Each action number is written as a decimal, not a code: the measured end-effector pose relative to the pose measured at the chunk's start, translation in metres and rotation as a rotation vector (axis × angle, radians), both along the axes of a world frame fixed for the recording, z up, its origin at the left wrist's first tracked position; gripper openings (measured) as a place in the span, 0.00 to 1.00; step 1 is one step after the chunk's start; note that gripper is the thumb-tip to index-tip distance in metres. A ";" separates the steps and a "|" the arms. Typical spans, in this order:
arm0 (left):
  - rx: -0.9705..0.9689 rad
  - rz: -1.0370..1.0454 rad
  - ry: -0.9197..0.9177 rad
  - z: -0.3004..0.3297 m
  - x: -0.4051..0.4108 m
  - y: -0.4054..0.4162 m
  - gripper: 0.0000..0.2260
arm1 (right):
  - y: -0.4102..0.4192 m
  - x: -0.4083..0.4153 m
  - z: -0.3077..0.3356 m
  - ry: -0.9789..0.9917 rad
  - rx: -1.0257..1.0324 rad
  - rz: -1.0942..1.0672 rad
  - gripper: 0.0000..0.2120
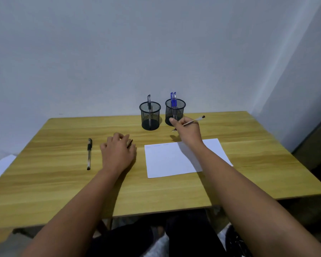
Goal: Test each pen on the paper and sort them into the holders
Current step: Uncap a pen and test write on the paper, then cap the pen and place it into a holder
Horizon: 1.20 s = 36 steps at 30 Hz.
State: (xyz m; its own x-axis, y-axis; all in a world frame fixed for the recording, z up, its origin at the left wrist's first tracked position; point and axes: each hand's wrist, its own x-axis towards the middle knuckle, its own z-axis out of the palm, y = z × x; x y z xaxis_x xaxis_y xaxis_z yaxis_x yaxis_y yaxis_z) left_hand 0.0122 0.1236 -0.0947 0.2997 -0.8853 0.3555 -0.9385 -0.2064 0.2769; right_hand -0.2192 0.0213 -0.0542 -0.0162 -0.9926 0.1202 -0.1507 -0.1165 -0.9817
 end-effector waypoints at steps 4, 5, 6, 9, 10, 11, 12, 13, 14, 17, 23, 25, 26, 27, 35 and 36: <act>0.139 0.086 0.043 0.005 0.011 -0.004 0.16 | 0.011 0.014 0.008 -0.070 0.121 0.143 0.11; 0.140 0.082 0.050 0.004 0.012 -0.004 0.15 | 0.016 0.016 0.012 -0.073 0.145 0.178 0.10; 0.134 0.074 0.054 0.002 0.013 -0.004 0.14 | 0.020 0.018 0.015 -0.071 0.168 0.205 0.10; 0.109 0.039 0.074 0.002 0.014 -0.005 0.11 | 0.025 0.020 0.016 -0.094 0.211 0.250 0.09; 0.106 0.026 0.086 0.003 0.015 -0.005 0.10 | 0.026 0.020 0.015 -0.096 0.202 0.256 0.08; 0.111 0.012 0.098 0.005 0.015 -0.005 0.09 | 0.027 0.019 0.013 -0.086 0.189 0.259 0.06; 0.119 -0.003 0.112 0.007 0.016 -0.005 0.09 | 0.028 0.018 0.013 -0.085 0.178 0.260 0.04; 0.123 -0.018 0.137 0.008 0.017 -0.005 0.08 | 0.029 0.016 0.012 -0.090 0.176 0.261 0.05; 0.121 -0.032 0.175 0.010 0.018 -0.005 0.06 | 0.029 0.014 0.013 -0.100 0.182 0.262 0.07; 0.064 -0.088 0.327 0.017 0.019 -0.005 0.03 | 0.028 0.008 0.016 -0.120 0.197 0.294 0.09; -0.022 -0.227 0.480 0.034 0.013 -0.002 0.04 | 0.030 -0.004 0.022 -0.061 0.111 0.356 0.07; -0.024 -0.250 0.496 0.036 0.012 -0.001 0.04 | 0.032 -0.006 0.023 -0.039 0.106 0.368 0.07; -0.027 -0.257 0.497 0.037 0.012 -0.001 0.04 | 0.033 -0.007 0.023 -0.032 0.108 0.371 0.07; -0.031 -0.262 0.496 0.038 0.012 0.000 0.03 | 0.034 -0.008 0.023 -0.027 0.111 0.375 0.07; -0.042 -0.302 0.494 0.047 0.004 0.000 0.03 | 0.042 -0.007 0.024 0.019 0.091 0.394 0.02; -0.041 -0.312 0.497 0.048 0.002 0.001 0.04 | 0.042 -0.007 0.024 0.024 0.090 0.395 0.02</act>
State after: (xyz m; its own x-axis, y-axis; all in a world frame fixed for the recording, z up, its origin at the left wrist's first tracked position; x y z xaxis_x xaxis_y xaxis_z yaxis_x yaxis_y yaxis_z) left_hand 0.0143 0.1244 -0.0463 0.1669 -0.9471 0.2743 -0.7084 0.0783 0.7014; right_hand -0.2261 0.0634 -0.0300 0.3702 -0.9285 0.0284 -0.1347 -0.0840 -0.9873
